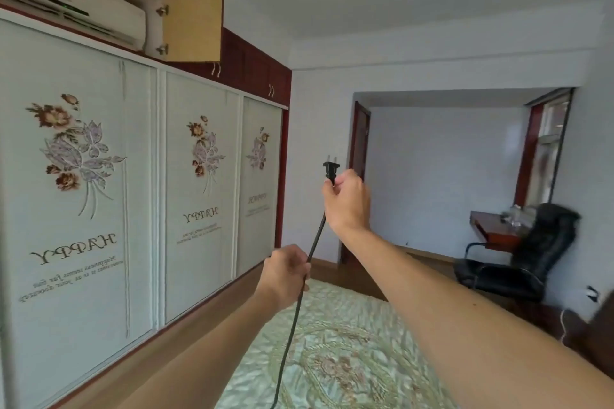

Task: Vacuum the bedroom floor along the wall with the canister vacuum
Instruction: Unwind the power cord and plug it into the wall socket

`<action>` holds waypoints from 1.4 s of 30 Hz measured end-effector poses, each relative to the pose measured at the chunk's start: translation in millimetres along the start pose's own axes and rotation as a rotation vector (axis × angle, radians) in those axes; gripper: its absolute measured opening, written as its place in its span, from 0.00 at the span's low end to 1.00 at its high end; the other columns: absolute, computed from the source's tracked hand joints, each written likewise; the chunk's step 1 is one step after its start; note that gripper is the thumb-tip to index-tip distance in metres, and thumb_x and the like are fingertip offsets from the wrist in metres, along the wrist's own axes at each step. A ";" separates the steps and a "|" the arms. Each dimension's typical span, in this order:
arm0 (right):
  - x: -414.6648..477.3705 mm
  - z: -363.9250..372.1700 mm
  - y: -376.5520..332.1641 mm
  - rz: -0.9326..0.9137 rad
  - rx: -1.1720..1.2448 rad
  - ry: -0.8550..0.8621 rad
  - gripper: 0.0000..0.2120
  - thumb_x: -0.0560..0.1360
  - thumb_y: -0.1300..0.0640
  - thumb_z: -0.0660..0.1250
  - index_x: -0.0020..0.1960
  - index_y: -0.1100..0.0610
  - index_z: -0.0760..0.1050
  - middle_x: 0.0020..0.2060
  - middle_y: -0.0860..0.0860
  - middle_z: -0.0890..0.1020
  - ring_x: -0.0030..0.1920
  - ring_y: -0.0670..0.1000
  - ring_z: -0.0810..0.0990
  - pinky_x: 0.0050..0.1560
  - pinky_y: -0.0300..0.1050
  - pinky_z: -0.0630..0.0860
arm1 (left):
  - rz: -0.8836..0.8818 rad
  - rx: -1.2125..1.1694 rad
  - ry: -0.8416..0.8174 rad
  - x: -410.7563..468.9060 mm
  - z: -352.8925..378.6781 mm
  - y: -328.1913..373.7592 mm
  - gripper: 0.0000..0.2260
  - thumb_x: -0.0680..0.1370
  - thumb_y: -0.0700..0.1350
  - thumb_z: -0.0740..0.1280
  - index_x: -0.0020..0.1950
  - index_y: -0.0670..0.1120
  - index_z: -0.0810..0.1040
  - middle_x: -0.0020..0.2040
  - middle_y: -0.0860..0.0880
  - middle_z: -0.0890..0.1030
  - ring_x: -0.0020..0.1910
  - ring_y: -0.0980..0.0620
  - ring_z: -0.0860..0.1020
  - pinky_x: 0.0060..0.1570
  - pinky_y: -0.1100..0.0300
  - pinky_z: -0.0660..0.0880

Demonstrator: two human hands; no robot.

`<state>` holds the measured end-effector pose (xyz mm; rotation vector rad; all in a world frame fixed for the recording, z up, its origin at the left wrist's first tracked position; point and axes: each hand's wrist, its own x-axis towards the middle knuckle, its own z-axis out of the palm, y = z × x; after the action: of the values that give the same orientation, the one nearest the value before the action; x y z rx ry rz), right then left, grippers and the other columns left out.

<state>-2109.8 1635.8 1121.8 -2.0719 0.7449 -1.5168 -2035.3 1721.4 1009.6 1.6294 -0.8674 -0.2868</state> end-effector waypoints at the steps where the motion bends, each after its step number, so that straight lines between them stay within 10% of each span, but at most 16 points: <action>1: 7.6 -19.2 9.3 0.001 -0.013 0.027 0.08 0.80 0.55 0.65 0.47 0.61 0.74 0.39 0.52 0.78 0.38 0.52 0.76 0.35 0.43 0.68 | 0.006 -0.026 -0.037 -0.4 18.8 11.8 0.11 0.80 0.30 0.62 0.40 0.43 0.72 0.38 0.42 0.75 0.34 0.46 0.73 0.23 0.63 0.71; 23: 49.4 -459.3 203.0 0.065 -0.352 0.497 0.08 0.80 0.58 0.65 0.45 0.62 0.72 0.35 0.55 0.77 0.34 0.52 0.74 0.34 0.44 0.70 | 0.183 -0.177 -0.672 -118.5 429.4 212.6 0.05 0.82 0.33 0.60 0.48 0.40 0.71 0.38 0.41 0.72 0.30 0.48 0.72 0.26 0.60 0.75; 42: -83.1 -799.6 225.9 0.350 -0.800 0.913 0.10 0.79 0.55 0.63 0.49 0.63 0.72 0.39 0.57 0.79 0.38 0.55 0.74 0.38 0.46 0.67 | 0.356 -0.308 -1.322 -349.1 656.3 329.7 0.06 0.82 0.38 0.63 0.45 0.43 0.75 0.39 0.42 0.77 0.31 0.45 0.77 0.33 0.55 0.78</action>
<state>-2930.3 1482.3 1143.2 -1.4146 2.2059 -2.1389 -2805.7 1463.9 1048.2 0.8183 -1.9301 -1.2355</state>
